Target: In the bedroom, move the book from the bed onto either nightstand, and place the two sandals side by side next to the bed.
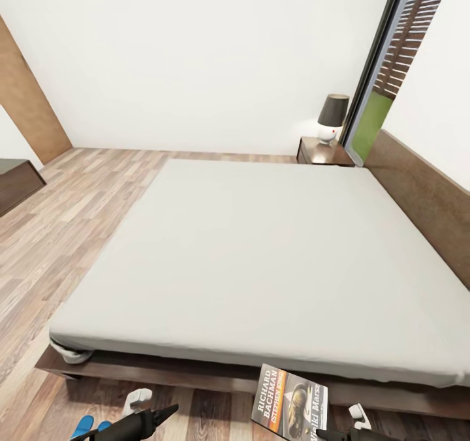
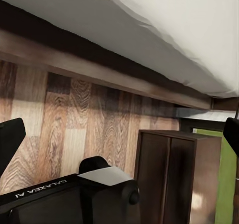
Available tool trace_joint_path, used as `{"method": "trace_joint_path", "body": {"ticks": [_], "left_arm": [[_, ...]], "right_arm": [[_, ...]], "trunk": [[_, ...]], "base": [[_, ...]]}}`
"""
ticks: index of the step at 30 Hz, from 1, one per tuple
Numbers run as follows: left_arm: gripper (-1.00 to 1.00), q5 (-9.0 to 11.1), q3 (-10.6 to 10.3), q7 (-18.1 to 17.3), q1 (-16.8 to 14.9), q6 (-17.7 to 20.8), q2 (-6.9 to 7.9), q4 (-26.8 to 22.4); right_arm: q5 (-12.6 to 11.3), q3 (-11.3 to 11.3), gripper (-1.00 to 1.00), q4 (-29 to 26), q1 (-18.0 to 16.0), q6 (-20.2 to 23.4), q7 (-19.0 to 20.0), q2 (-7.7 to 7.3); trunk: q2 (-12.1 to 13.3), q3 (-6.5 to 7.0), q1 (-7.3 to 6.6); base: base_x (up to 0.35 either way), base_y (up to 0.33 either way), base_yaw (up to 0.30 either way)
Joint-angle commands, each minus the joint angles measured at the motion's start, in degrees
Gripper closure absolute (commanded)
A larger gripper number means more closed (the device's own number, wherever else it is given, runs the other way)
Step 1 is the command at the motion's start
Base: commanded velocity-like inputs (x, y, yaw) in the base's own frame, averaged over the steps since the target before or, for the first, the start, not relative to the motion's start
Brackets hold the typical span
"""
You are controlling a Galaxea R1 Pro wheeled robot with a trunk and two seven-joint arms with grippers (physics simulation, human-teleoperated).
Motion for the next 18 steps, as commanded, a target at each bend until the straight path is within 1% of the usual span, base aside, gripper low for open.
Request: {"method": "trace_joint_path", "body": {"ticks": [1, 18], "left_arm": [[-1.0, 0.58, -0.44, -0.14, -0.03, 0.36, 0.04, -0.02], [-1.0, 0.58, -0.41, -0.12, -0.03, 0.36, -0.23, 0.07]], "right_arm": [[-0.6, 0.48, 1.0, -0.02, -0.03, 0.63, 0.14, -0.05], [-0.6, 0.48, 1.0, -0.02, -0.03, 0.59, 0.14, -0.05]], "trunk": [[-0.04, 0.05, 0.0], [-0.04, 1.62, 0.0]], "base": [[0.0, 0.0, 0.0], [0.0, 0.0, 0.0]]}}
